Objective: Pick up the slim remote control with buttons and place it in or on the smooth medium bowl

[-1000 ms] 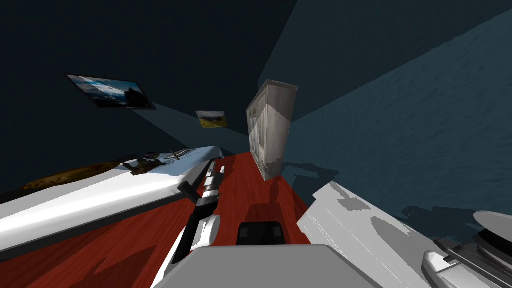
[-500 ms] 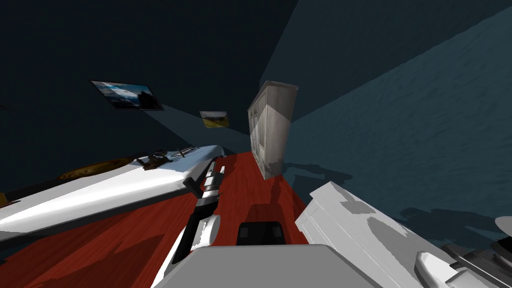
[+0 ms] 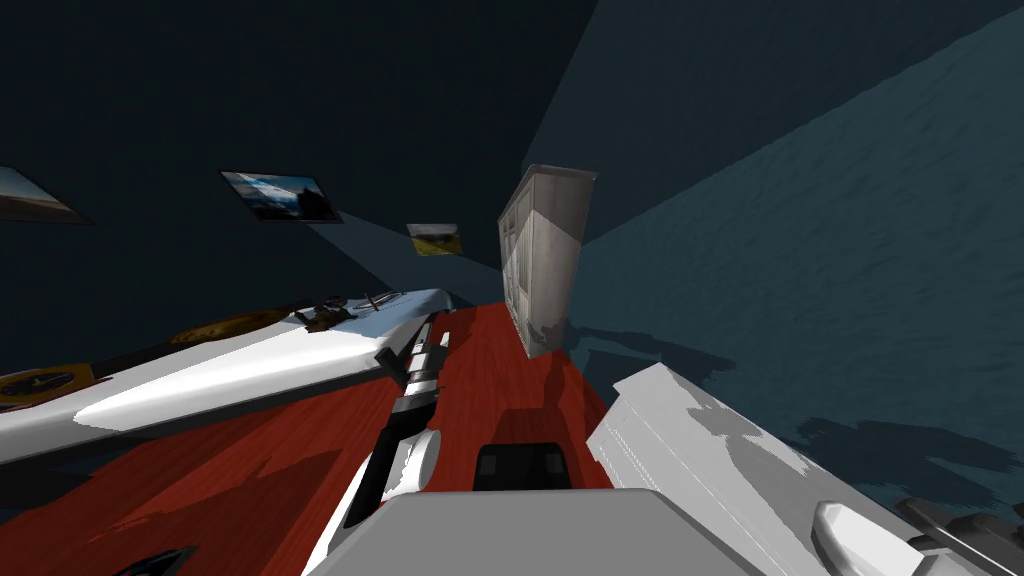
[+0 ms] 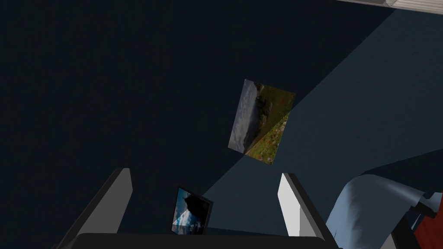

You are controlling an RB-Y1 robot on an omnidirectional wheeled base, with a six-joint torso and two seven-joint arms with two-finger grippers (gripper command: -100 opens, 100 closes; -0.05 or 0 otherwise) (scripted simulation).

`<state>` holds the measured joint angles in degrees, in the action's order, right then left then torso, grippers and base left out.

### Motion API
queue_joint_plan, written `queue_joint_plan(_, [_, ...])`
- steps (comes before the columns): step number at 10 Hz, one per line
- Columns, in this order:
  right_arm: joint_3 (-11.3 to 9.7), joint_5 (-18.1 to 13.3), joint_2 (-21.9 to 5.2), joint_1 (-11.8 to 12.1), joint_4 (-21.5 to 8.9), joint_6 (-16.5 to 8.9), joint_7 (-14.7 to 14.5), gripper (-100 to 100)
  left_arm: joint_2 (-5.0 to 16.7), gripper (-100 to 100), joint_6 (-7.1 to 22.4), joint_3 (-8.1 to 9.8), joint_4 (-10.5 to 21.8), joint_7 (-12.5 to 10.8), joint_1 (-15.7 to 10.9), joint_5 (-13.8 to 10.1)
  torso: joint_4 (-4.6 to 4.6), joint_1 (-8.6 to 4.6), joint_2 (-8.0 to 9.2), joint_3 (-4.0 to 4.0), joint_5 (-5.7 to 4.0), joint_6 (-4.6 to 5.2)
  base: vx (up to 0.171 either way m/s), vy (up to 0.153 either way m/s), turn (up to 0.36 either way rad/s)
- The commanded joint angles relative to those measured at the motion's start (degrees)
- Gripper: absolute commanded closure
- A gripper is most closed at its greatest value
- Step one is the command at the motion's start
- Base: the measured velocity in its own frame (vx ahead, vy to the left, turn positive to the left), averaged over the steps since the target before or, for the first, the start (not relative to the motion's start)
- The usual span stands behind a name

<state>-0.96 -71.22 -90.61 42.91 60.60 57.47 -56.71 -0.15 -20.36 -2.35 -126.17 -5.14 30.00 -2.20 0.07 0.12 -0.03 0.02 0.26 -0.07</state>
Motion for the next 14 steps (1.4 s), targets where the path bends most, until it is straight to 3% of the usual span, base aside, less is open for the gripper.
queue_joint_plan(1, [-0.4, 2.0, 0.7, -0.5, -1.5, 0.8, -2.9, 100, 0.0, 0, 0.0, 0.00, 0.0, 0.0, 0.0, 0.0, 0.00, 0.00, 0.00, 0.00, 0.00, 0.00, -0.064, -0.049, 0.063])
queue_joint_plan(4, [-0.7, 3.5, 1.4, -1.0, -2.6, 1.4, -5.8, 100, 0.0, 0, 0.0, 0.00, 0.0, 0.0, 0.0, 0.0, 0.02, 0.02, 0.02, 0.02, 0.04, -0.02, -0.052, -0.058, 0.059])
queue_joint_plan(8, [-1.9, 8.1, 3.6, -2.5, -6.1, 2.9, -12.4, 100, 0.0, 0, 0.0, 0.00, 0.0, 0.0, 0.0, 0.0, 0.04, 0.03, 0.00, 0.02, 0.05, -0.03, -0.052, -0.059, 0.071])
queue_joint_plan(10, [-2.1, 8.1, 3.8, -2.8, -6.2, 2.9, -12.6, 100, 0.0, 0, 0.0, 0.00, 0.0, 0.0, 0.0, 0.0, 0.04, 0.17, 0.04, 0.04, 0.10, 0.05, -0.038, -0.023, 0.017])
queue_joint_plan(11, [-2.1, 8.1, 3.8, -2.9, -6.2, 2.9, -12.9, -100, 0.0, 0, 0.0, 0.00, 0.0, 0.0, 0.0, 0.0, 0.01, 0.27, -0.06, -0.02, 0.14, 0.06, 0.000, 0.000, 0.000])
queue_joint_plan(14, [-2.1, 8.1, 3.8, -2.9, -6.2, 2.9, -12.9, -100, 0.0, 0, 0.0, 0.00, 0.0, 0.0, 0.0, 0.0, -0.03, 0.37, -0.20, -0.10, 0.17, 0.06, 0.000, 0.000, 0.000])
